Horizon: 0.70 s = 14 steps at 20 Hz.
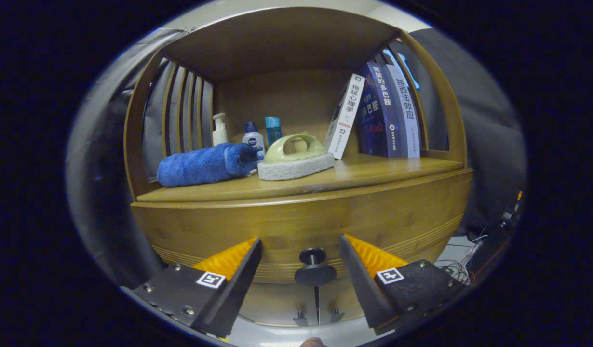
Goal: Pull open the drawer, take out the items inside it, and place them on the countertop above the cabinet.
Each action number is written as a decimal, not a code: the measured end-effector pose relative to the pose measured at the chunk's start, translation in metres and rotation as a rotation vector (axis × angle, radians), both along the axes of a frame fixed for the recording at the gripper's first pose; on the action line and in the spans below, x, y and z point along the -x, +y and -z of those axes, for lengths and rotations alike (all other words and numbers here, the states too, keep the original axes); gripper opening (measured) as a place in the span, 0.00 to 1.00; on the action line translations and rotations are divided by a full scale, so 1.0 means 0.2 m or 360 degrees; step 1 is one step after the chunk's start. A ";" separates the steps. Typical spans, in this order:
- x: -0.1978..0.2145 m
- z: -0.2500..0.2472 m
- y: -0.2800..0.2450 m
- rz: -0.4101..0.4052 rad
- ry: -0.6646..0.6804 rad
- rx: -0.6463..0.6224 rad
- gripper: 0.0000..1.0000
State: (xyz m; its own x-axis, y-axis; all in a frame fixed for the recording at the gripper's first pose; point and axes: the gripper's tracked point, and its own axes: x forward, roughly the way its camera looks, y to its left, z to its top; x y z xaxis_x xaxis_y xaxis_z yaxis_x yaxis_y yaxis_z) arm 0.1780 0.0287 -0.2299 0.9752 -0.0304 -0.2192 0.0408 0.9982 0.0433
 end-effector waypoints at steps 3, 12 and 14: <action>0.01 -0.10 -0.01 0.0019 -0.0029 0.0010 0.99; 0.33 -0.60 0.08 -0.0063 -0.0174 -0.0013 0.99; 0.42 -0.70 0.09 -0.0069 -0.0200 -0.0014 0.99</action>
State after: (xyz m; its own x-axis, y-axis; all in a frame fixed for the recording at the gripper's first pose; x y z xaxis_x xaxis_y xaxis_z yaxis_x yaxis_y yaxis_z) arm 0.0936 0.0463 -0.0893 0.9954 0.0138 -0.0952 -0.0086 0.9985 0.0541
